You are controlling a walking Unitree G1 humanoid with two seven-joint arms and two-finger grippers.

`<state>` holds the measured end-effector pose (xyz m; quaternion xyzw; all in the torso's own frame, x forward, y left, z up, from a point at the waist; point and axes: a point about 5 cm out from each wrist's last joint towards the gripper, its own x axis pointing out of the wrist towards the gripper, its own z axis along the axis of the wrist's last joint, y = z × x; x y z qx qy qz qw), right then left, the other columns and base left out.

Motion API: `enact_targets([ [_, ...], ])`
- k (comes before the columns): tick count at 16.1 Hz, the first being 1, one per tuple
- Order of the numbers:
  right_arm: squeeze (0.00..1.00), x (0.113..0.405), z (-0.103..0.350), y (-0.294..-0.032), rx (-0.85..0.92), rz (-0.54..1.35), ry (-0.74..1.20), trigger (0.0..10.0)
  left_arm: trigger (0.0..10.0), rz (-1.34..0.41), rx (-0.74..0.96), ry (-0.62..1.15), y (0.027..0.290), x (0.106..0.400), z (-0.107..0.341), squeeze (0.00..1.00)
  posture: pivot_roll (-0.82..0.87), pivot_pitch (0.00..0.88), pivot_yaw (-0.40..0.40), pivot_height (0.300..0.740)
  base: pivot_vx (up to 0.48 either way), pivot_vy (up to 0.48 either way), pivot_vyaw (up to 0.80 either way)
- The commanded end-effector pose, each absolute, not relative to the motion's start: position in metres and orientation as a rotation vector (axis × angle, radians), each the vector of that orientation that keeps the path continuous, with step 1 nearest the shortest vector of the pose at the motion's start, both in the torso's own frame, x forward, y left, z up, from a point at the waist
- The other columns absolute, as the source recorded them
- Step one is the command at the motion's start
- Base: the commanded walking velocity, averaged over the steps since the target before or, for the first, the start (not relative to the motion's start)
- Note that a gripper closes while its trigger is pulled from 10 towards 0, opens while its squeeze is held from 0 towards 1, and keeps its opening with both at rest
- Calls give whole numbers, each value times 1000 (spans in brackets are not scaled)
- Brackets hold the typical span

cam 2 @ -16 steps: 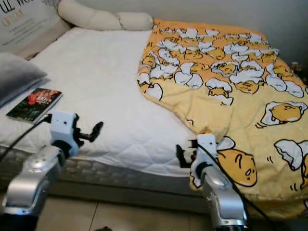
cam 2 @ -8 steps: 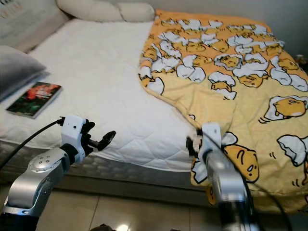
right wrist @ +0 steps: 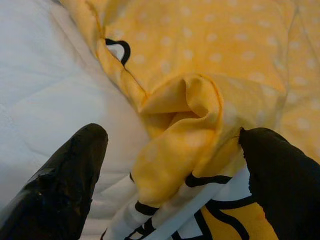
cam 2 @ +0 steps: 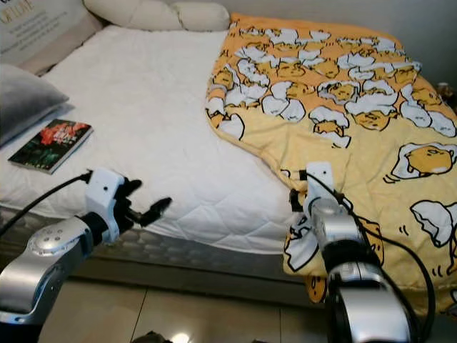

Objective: Clean up the room

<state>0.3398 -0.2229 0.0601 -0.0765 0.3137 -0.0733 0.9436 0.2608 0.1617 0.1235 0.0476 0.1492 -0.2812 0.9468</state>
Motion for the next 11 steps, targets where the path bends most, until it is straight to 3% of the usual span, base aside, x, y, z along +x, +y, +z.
enact_targets([
  [1,0,340,58,-228,-199,-168,659,10000,10000,-647,94,318,157,256,128,0,96,0,-2,740,0,0,0],
  [5,0,338,51,-230,-273,-177,717,10000,10000,-862,84,422,147,233,131,0,124,0,-19,740,0,0,0],
  [6,0,336,49,-232,-280,-182,722,4510,10000,-880,82,432,147,230,131,0,129,0,-23,740,0,0,0],
  [7,0,335,48,-234,-271,-192,722,0,10000,-908,83,449,145,224,132,0,137,0,-26,740,0,0,0],
  [11,0,334,48,-239,-249,-194,719,0,10000,-947,85,483,145,217,134,0,148,4,-29,740,0,0,0],
])
